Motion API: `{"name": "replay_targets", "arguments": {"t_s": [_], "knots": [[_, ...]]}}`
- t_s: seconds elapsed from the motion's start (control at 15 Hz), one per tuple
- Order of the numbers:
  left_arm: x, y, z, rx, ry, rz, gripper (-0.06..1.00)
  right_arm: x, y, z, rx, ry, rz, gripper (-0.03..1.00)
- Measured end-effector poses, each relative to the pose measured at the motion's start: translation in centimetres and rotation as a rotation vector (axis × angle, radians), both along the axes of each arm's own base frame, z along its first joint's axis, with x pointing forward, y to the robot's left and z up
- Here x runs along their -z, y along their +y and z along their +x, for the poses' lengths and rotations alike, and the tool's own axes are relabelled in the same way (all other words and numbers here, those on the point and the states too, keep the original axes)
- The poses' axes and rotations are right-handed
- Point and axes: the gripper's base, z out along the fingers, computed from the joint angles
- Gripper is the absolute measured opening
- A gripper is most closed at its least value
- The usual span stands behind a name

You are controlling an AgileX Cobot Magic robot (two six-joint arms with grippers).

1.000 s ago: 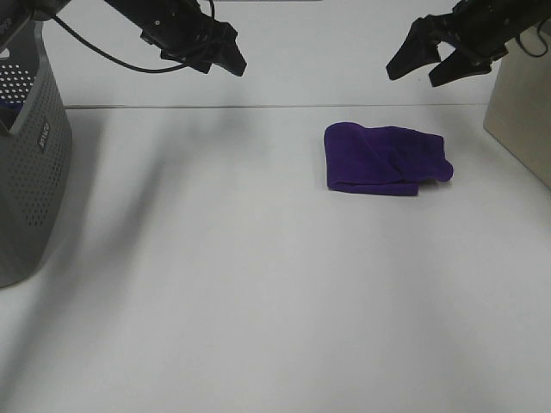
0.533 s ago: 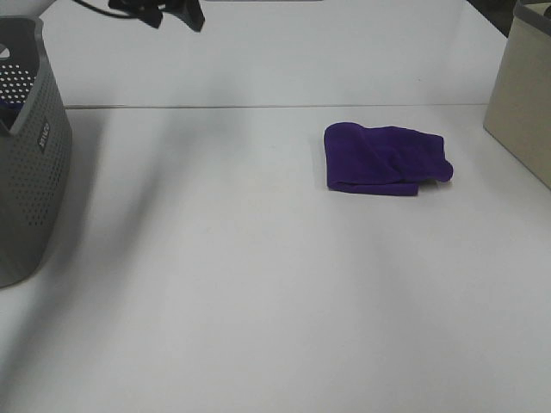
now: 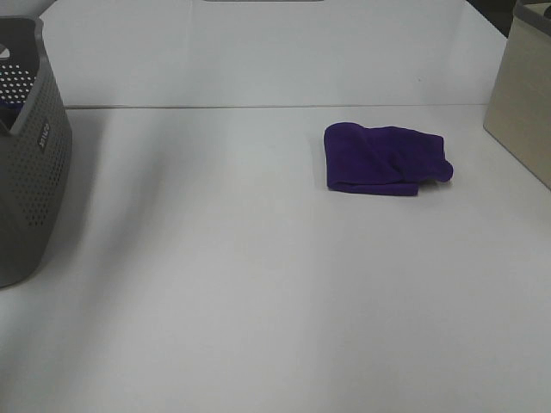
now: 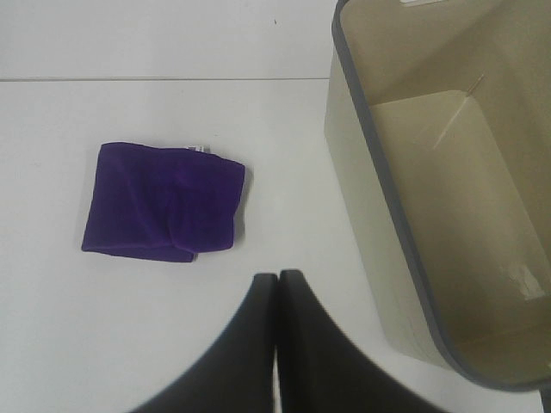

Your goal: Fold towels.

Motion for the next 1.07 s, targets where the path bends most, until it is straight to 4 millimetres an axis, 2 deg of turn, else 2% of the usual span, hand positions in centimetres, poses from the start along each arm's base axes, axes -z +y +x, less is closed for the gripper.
{"name": "replay_targets", "arguments": {"t_s": [0.07,0.13,0.2,0.33,0.4,0.47,0.53,0.67,0.87,0.93,1.07], "knots": [[-0.2,0.4,-1.2,-0.013,0.013,0.009,0.02,-0.3,0.1,-1.4,0.000,-0.015,-0.001,0.00],[-0.6,1.2,-3.5,-0.040,0.030,0.019,0.07,-0.5,0.2,-3.9,0.000,-0.031,-0.001,0.00],[-0.8,1.9,-6.0,-0.057,0.047,0.020,0.15,-0.5,0.3,-6.4,0.000,-0.049,-0.002,0.06],[-0.6,3.3,-11.7,-0.082,0.083,0.011,0.44,-0.1,0.5,-12.0,-0.001,-0.103,-0.005,0.36],[0.1,4.6,-16.7,-0.107,0.095,0.005,0.65,1.1,0.7,-16.6,-0.003,-0.148,-0.009,0.76],[0.4,4.9,-18.0,-0.110,0.096,0.002,0.77,1.5,0.7,-17.8,-0.003,-0.162,-0.012,0.83],[1.1,5.6,-20.5,-0.114,0.094,0.007,0.81,2.3,0.8,-19.9,-0.003,-0.190,-0.017,0.91],[2.8,6.9,-25.2,-0.123,0.081,0.018,0.83,4.3,0.9,-23.9,-0.001,-0.245,-0.024,0.96],[6.0,8.7,-31.9,-0.111,-0.018,0.023,0.83,7.6,1.1,-27.7,-0.001,-0.307,-0.027,0.97],[6.4,8.9,-32.7,-0.106,-0.033,0.024,0.83,8.1,1.1,-28.3,-0.001,-0.318,-0.028,0.97],[8.8,9.7,-36.1,-0.098,-0.096,0.012,0.83,10.0,1.2,-29.6,-0.002,-0.342,-0.029,0.97]]}}
